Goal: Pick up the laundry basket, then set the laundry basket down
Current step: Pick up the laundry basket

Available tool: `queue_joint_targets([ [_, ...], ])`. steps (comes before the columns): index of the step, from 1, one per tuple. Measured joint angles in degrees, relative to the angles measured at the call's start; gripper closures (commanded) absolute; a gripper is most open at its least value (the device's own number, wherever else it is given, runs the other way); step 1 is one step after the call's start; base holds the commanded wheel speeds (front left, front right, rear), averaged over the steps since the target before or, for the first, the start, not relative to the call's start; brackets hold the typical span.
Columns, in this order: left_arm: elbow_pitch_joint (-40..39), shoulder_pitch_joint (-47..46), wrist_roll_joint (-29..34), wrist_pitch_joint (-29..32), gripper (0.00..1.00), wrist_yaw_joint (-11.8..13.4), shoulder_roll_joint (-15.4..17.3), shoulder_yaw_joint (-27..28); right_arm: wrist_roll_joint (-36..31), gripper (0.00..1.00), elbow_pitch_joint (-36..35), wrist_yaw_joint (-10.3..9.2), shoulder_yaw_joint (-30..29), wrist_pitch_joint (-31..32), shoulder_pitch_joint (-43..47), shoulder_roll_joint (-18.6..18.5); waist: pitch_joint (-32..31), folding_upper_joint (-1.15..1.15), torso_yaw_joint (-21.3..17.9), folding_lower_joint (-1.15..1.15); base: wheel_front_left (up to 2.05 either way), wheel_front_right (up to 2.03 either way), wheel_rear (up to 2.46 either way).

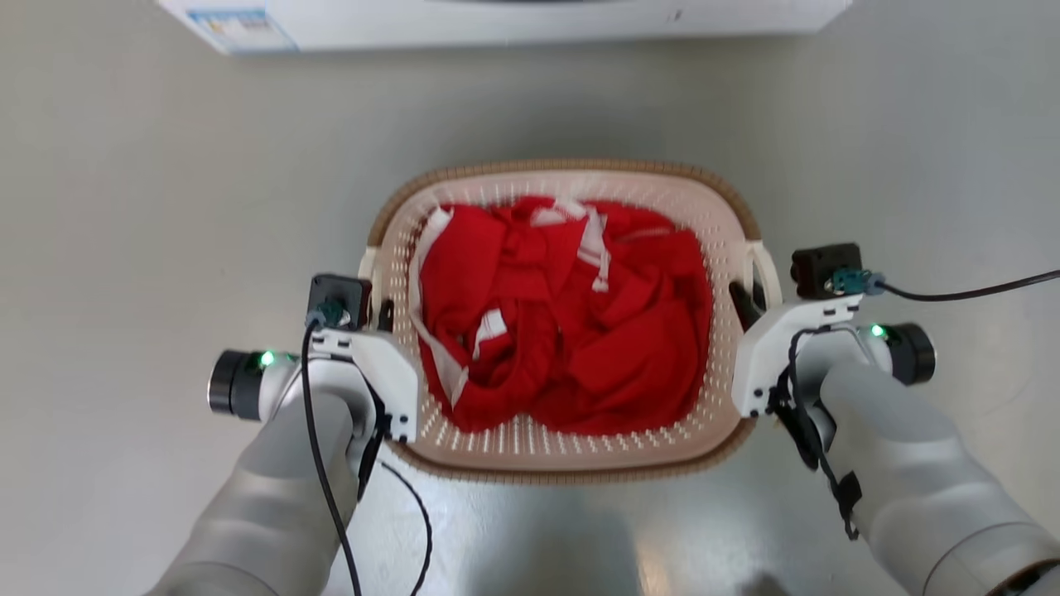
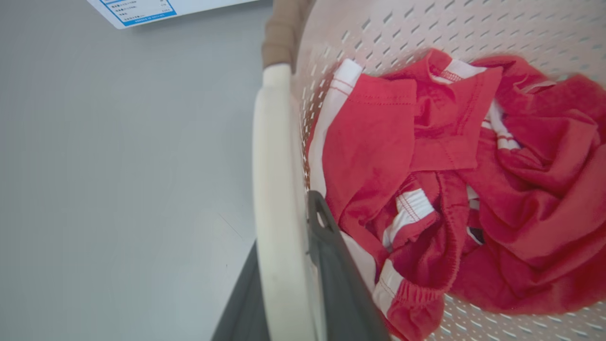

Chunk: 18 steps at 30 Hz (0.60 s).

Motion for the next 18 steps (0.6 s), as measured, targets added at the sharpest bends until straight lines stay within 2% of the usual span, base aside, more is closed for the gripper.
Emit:
queue_joint_targets([
  [18,1.35,8.04,-2.91,6.91,1.0,-0.59,-0.42,-3.13,4.89,1.0,0.23,0.0,5.02,9.05,6.53,0.67,-16.65,0.0,-0.58,0.0,0.0,0.0,0.0],
])
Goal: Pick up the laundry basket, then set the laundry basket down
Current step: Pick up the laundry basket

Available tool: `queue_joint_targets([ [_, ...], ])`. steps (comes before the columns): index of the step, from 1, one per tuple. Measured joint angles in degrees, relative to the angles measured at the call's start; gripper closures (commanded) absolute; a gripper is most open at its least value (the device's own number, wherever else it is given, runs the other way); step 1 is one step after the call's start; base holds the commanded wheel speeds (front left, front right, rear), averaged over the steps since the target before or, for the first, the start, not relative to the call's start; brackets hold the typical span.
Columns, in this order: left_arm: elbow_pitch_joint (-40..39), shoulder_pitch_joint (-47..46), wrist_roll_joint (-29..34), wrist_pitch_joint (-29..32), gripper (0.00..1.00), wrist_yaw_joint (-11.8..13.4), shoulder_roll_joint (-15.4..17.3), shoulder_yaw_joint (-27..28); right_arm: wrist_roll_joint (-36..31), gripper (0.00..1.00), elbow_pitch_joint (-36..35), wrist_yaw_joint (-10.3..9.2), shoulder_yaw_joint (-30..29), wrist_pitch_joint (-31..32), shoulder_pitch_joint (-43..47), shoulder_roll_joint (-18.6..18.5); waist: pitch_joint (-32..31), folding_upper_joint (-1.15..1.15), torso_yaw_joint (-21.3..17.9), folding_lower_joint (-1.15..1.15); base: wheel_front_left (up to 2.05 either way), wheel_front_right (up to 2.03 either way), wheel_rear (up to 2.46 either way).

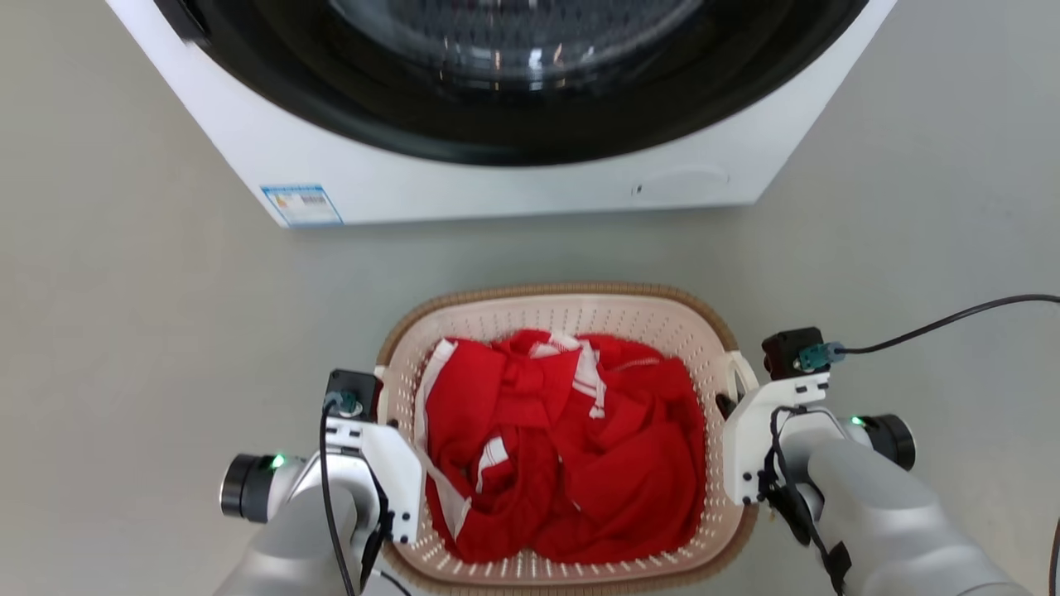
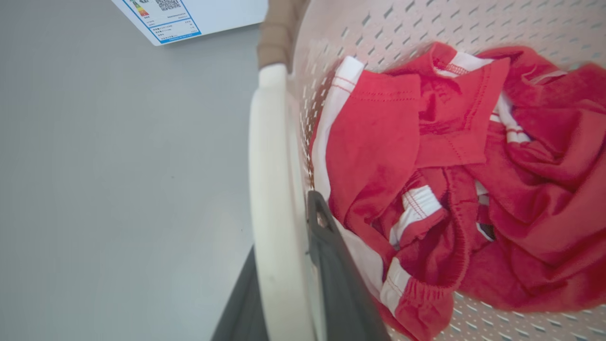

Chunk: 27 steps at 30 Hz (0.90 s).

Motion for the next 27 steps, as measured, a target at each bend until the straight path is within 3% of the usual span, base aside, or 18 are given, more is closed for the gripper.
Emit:
queue_joint_targets([
  [27,0.29,10.18,-4.55,12.68,1.0,-0.31,-0.48,-3.16,7.69,1.0,0.65,0.25,5.13,11.79,9.03,0.71,-19.8,0.0,-0.59,-0.01,0.0,0.0,0.0],
])
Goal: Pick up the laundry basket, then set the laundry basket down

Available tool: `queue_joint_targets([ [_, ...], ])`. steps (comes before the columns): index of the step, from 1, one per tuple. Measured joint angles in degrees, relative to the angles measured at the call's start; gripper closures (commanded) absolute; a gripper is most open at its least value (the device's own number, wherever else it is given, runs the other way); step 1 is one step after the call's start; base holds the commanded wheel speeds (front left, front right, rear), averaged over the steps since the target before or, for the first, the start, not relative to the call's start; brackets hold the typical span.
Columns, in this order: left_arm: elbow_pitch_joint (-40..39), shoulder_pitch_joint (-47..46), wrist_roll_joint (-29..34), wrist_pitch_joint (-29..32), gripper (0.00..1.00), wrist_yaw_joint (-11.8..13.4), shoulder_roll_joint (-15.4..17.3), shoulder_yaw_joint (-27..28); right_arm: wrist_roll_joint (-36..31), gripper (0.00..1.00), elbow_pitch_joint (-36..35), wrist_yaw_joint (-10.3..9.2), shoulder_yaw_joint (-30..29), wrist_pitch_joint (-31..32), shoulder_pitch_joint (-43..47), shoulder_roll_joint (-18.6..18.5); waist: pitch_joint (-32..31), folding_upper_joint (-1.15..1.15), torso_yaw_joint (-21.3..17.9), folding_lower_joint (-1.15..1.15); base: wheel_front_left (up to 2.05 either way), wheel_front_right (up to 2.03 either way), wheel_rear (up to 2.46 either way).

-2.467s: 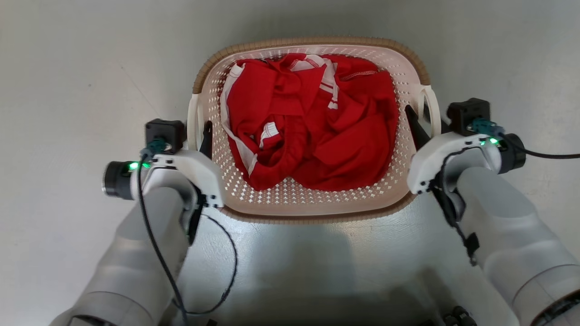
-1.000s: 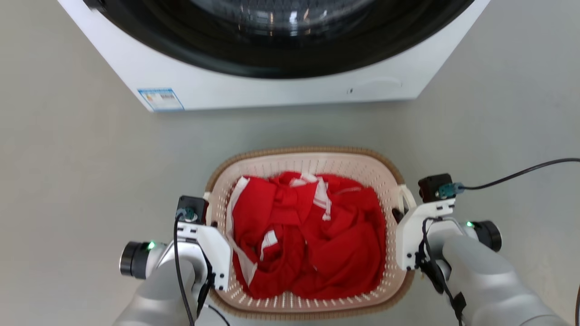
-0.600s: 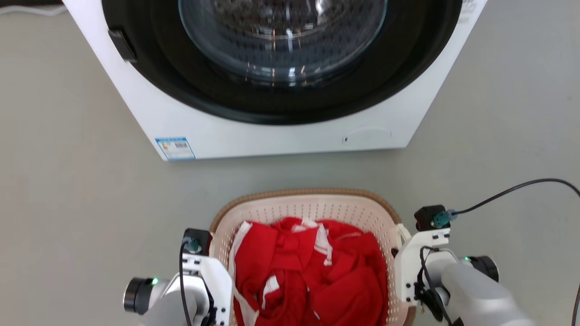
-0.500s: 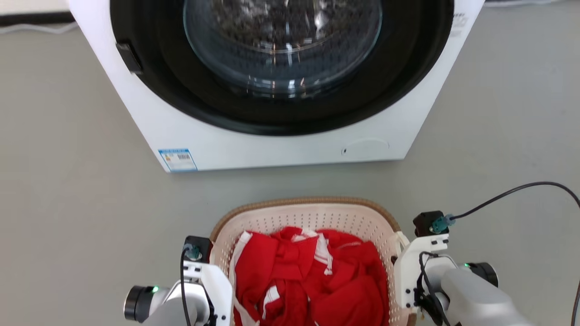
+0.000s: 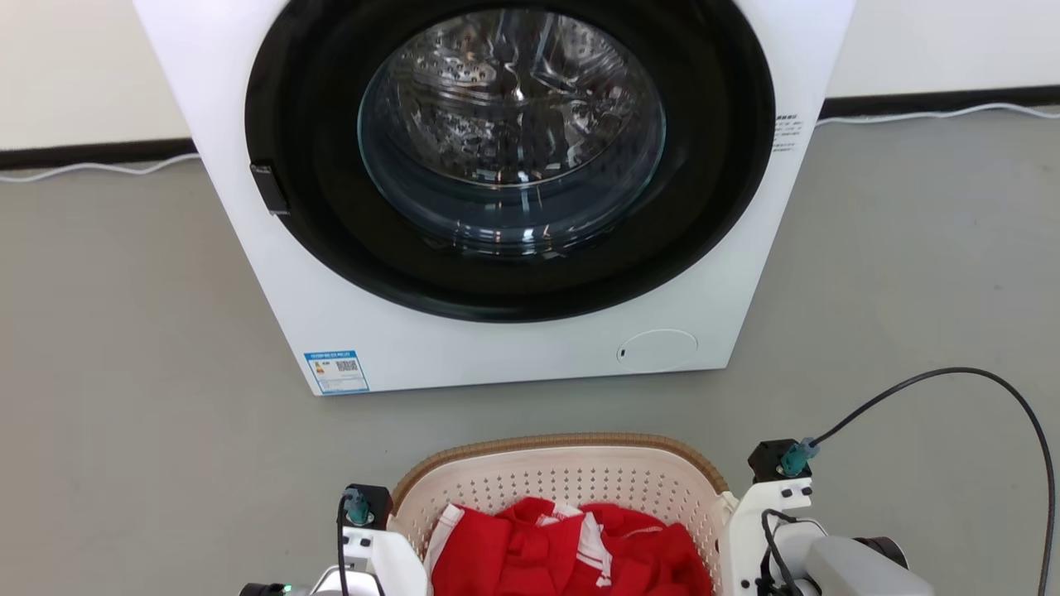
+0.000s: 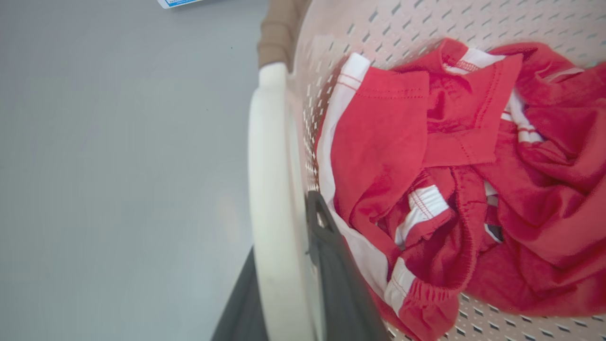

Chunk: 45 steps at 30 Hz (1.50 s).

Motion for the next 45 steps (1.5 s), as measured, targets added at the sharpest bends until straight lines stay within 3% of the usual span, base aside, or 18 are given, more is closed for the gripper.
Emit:
queue_joint_targets([
  [20,-0.01,1.27,-2.03,4.04,1.0,-0.44,-0.14,-1.15,2.99,1.0,1.35,0.01,2.46,3.97,0.04,0.3,-3.1,0.0,-0.42,0.0,0.0,0.0,0.0],
  [45,0.07,1.19,-2.56,5.98,1.0,-0.93,-0.15,-2.48,6.47,1.0,2.23,0.02,4.63,4.44,-0.01,0.44,-3.32,0.0,-0.72,0.0,0.0,0.0,0.0],
])
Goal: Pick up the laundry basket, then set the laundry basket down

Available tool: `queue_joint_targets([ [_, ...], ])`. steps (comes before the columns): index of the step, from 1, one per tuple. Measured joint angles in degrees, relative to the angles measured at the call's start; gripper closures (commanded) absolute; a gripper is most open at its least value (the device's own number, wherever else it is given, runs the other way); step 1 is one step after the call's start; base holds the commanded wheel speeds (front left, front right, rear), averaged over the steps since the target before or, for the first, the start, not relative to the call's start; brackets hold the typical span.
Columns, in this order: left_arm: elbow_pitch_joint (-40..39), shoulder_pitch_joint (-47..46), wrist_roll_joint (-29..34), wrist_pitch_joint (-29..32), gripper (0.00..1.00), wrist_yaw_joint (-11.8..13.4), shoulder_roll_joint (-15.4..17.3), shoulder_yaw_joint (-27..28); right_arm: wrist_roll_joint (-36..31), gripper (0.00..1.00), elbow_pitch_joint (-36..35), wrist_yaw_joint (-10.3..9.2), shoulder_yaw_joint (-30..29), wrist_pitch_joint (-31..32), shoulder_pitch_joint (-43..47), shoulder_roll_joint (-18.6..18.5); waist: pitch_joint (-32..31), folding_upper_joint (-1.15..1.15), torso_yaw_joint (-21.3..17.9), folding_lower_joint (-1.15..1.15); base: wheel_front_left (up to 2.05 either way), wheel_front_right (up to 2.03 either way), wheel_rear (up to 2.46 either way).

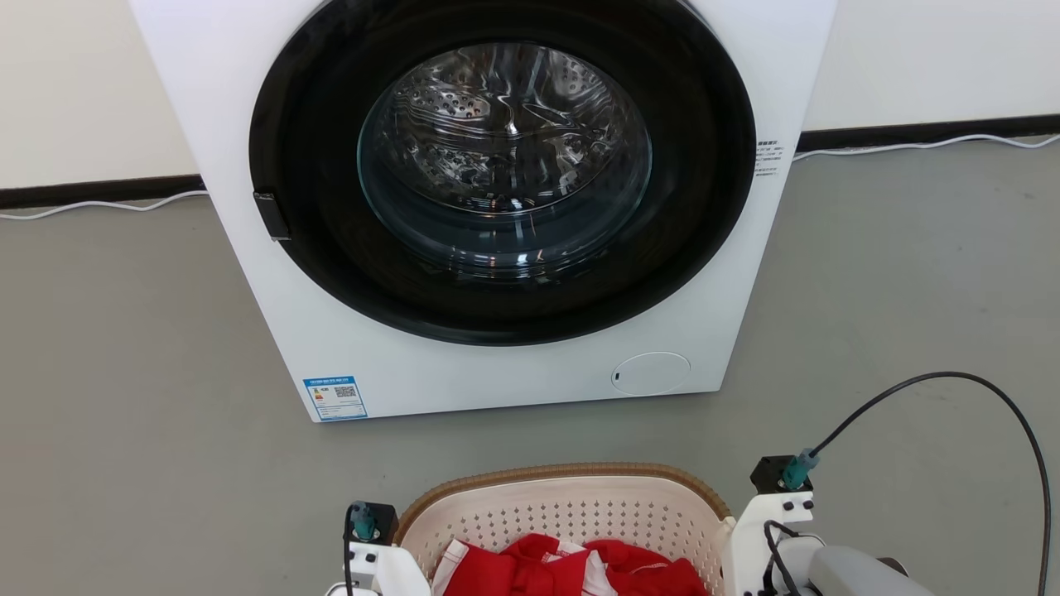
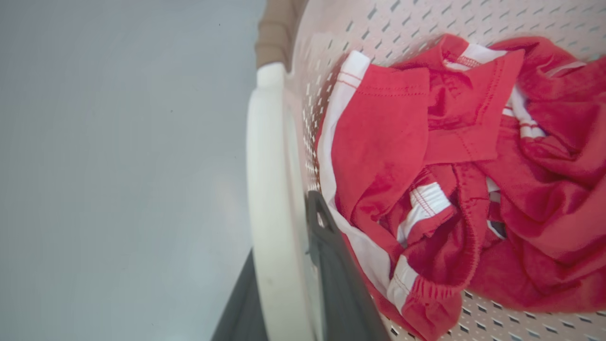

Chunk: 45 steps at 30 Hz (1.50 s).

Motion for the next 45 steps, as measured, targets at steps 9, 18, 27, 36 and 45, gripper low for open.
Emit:
queue_joint_targets([
  [9,0.13,-1.14,0.0,1.24,1.0,-0.13,0.03,-0.4,1.3,1.0,0.34,0.15,0.31,0.03,-0.36,0.07,-0.26,0.0,0.05,0.0,0.0,0.0,0.0],
  [18,0.2,-1.32,-0.35,2.01,1.0,-0.26,0.14,-0.54,2.55,1.0,0.49,0.15,1.02,0.03,-0.37,0.15,-0.1,0.0,0.16,0.0,0.0,0.0,0.0],
  [27,0.23,-1.43,-0.51,1.63,1.0,-0.26,0.14,-0.59,3.24,1.0,0.59,0.15,1.59,-0.1,-0.63,0.15,1.46,0.0,0.25,0.0,0.0,0.0,0.0],
  [36,0.34,-3.19,-0.82,-0.57,1.0,-0.15,0.27,-1.0,4.08,1.0,0.74,0.15,2.34,-1.83,-2.94,0.14,6.41,0.0,0.3,0.0,0.0,0.0,0.0],
  [45,0.45,-6.72,-0.3,-4.1,1.0,0.07,0.49,-1.43,4.14,1.0,0.81,0.15,2.67,-5.13,-6.69,0.02,13.98,0.0,0.71,0.0,0.0,0.0,0.0],
])
